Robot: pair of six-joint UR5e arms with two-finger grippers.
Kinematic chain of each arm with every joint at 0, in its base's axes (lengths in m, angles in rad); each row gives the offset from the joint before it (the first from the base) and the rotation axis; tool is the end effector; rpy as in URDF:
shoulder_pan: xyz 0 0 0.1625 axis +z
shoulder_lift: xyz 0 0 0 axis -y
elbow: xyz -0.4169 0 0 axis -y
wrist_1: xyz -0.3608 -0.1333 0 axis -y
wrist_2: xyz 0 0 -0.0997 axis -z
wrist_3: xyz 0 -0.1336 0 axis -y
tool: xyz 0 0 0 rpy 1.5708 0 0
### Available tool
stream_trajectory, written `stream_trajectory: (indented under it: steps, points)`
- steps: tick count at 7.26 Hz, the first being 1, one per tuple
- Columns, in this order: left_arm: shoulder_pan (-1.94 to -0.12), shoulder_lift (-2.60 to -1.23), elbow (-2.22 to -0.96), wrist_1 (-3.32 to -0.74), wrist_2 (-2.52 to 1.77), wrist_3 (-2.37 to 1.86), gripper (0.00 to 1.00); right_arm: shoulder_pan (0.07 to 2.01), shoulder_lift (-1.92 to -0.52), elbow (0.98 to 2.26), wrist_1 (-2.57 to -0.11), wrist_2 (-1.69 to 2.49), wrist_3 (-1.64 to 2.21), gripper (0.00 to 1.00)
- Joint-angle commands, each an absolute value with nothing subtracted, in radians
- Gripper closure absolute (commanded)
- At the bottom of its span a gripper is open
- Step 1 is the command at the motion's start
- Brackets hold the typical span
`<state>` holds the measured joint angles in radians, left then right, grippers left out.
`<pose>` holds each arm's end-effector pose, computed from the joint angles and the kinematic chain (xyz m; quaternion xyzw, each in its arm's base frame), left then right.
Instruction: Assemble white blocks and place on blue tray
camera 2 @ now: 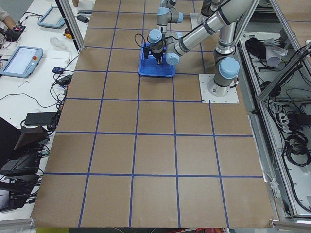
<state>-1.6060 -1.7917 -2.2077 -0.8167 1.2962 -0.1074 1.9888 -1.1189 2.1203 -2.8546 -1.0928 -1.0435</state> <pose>-0.1840 -0.4070 0.1581 0.0428 -0.9884 -0.0609 0.1327 0.3831 -0.3828 0.1475 -0.6668 0.6941 -0.2022 0.1809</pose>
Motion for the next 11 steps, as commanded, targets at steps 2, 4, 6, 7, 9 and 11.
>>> stream_trajectory:
  steps: [2, 4, 6, 7, 9, 11]
  points:
    - [-1.606, -1.792, -2.207, -0.816, 1.296, -0.107, 0.99, 1.993, -1.118, 2.121, -2.856, -1.074, -1.026, 0.12]
    - [-1.606, -1.792, -2.207, -0.816, 1.296, -0.107, 0.99, 1.988, -1.124, 2.115, -2.856, -1.072, -1.017, 0.00]
    - [-1.608, -1.790, -2.207, -0.815, 1.296, -0.107, 0.99, 1.977, -1.135, 2.112, -2.856, -1.091, -0.875, 0.00]
    - [-1.609, -1.790, -2.207, -0.815, 1.296, -0.109, 0.99, 1.965, -1.143, 2.114, -2.855, -1.095, -0.865, 0.00]
    - [-1.615, -1.789, -2.207, -0.815, 1.296, -0.135, 0.99, 1.900, -1.182, 2.099, -2.817, -1.140, -0.839, 0.00]
    - [-1.614, -1.789, -2.207, -0.815, 1.296, -0.135, 0.99, 1.785, -1.288, 2.054, -2.571, -1.141, -0.801, 0.00]
